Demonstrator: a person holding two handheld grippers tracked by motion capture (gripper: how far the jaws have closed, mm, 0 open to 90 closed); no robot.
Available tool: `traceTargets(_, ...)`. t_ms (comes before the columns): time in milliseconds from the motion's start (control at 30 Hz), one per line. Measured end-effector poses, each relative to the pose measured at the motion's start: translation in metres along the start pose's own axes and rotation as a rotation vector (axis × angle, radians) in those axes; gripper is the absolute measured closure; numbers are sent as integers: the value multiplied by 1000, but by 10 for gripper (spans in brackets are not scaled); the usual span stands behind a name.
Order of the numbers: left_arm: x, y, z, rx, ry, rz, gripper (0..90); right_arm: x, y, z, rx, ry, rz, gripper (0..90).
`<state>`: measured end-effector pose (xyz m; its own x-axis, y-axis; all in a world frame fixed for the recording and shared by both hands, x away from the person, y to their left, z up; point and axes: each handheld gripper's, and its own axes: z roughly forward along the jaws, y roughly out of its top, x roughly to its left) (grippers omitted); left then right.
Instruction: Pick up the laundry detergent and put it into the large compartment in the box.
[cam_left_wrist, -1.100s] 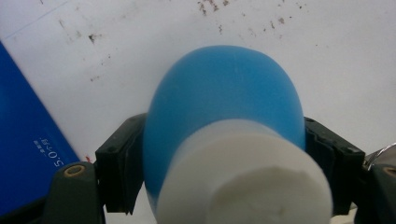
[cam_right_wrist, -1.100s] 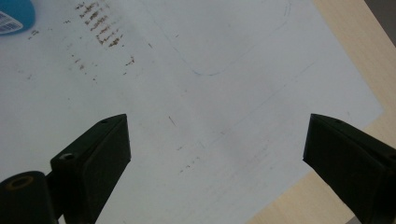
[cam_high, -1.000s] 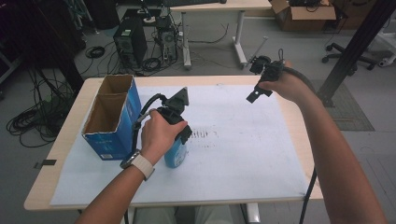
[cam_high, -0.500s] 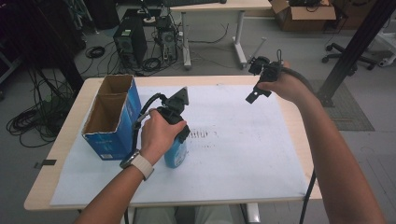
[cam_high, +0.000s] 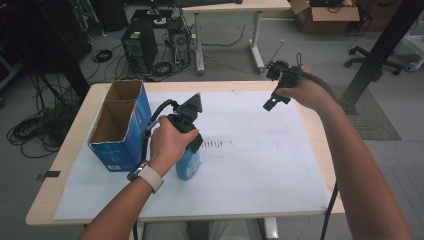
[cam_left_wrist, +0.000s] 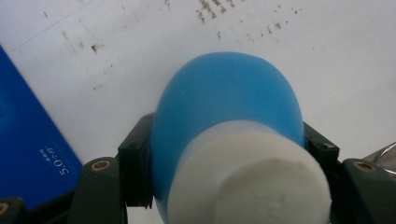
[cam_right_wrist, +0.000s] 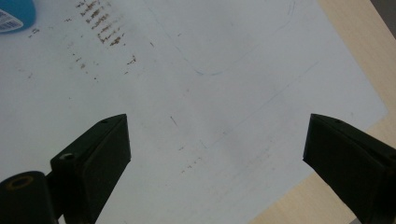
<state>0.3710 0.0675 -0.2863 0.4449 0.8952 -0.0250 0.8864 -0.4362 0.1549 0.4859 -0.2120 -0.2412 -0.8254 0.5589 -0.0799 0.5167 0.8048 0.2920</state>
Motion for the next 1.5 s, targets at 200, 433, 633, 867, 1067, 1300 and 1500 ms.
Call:
traceTargets(200,2,1,-10,0,-31,11,372,-1,-1,1,2,1,4,73)
traceTargets(433,4,2,-34,2,-41,22,372,-1,-3,-1,2,1,9,72)
traceTargets(633,8,1,-63,7,-46,26,373,-1,-5,-2,1,1,12,73)
traceTargets(867,13,4,-98,1,-43,27,373,2,-4,-3,-3,4,7,75)
traceTargets(1067,22,6,-141,-23,-41,7,373,2,-4,-4,-2,1,7,76)
traceTargets(1300,43,11,-183,-17,-40,-63,373,3,-3,-4,-6,0,3,76)
traceTargets(1500,67,7,-211,-46,-33,-133,373,2,-4,-4,-4,0,3,76)
